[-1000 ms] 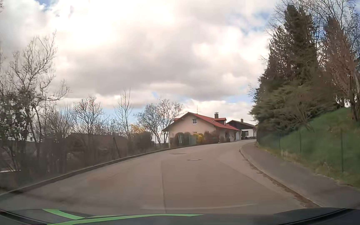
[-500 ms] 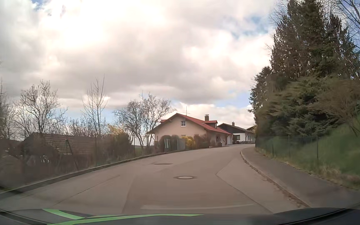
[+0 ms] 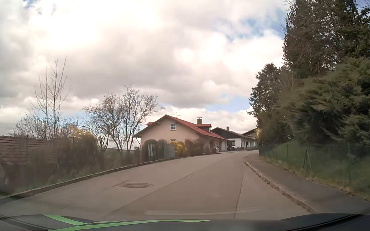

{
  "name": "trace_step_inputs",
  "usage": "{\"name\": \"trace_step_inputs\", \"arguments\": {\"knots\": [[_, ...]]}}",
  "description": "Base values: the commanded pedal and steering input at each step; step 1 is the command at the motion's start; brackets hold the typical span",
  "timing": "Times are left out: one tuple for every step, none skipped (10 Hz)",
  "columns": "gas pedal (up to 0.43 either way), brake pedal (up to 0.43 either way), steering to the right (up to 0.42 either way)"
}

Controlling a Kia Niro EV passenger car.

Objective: Follow the waypoints while adhering to traffic rules and regulations

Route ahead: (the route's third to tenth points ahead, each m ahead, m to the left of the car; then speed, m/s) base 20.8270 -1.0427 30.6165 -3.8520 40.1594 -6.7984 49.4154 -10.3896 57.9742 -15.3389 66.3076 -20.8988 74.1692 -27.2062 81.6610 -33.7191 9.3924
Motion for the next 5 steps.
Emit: {"name": "trace_step_inputs", "arguments": {"knots": [[0.197, 0.000, 0.057], [0.197, 0.000, 0.057], [0.197, 0.000, 0.054], [0.197, 0.000, 0.051], [0.197, 0.000, 0.049]]}}
